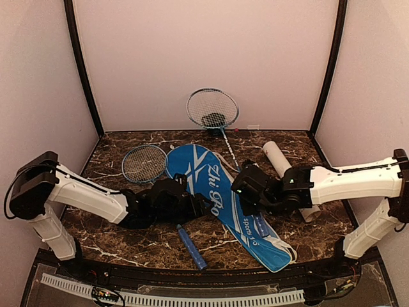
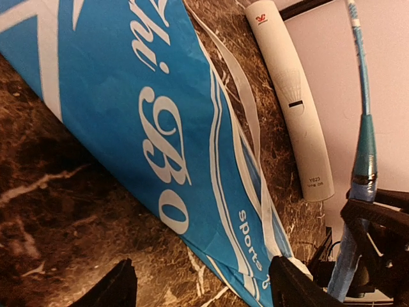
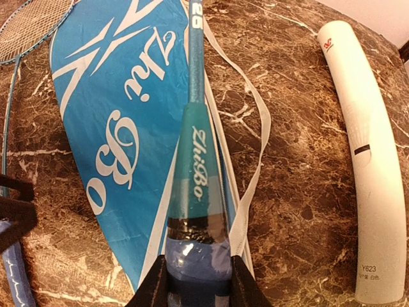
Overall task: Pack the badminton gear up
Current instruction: Move the racket bag to the center of the board.
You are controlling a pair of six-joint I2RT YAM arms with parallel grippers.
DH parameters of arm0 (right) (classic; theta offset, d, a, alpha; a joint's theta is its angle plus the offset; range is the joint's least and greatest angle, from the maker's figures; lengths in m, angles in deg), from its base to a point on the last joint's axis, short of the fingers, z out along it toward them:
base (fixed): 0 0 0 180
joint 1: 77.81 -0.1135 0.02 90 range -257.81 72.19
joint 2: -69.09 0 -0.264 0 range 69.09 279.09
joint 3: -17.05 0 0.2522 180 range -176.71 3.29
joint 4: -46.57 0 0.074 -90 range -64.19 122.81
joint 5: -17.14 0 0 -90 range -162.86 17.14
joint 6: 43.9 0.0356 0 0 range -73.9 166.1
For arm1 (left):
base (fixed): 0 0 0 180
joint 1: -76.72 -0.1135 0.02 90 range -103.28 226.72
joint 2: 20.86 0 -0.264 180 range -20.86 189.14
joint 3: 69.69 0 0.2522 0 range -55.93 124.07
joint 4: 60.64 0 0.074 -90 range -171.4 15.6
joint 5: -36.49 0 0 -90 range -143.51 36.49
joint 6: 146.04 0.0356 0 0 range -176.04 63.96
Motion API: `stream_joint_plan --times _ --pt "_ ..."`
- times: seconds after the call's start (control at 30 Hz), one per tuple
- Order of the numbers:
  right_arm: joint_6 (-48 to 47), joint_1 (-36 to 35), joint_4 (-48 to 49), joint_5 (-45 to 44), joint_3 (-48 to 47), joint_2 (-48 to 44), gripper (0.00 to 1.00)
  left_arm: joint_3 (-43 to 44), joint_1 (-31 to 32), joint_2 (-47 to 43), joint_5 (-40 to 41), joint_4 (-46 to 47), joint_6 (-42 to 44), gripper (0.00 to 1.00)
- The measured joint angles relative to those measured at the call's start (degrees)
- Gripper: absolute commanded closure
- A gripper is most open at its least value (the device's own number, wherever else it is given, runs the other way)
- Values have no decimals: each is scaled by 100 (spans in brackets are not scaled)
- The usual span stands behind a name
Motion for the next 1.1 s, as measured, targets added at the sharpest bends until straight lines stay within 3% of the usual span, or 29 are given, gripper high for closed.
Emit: stream_joint_plan --times 0.1,0.37,0.57,1.1 --pt "44 15 28 -46 166 -251 100 282 127 577 -76 216 -354 39" --pt "146 35 76 -103 538 -765 100 979 136 1456 -328 332 -531 36" --pt "203 35 81 -127 667 -957 100 1209 136 1602 -376 210 -527 36" --pt "293 35 208 -129 763 -1010 100 1126 146 1668 -343 35 -909 52"
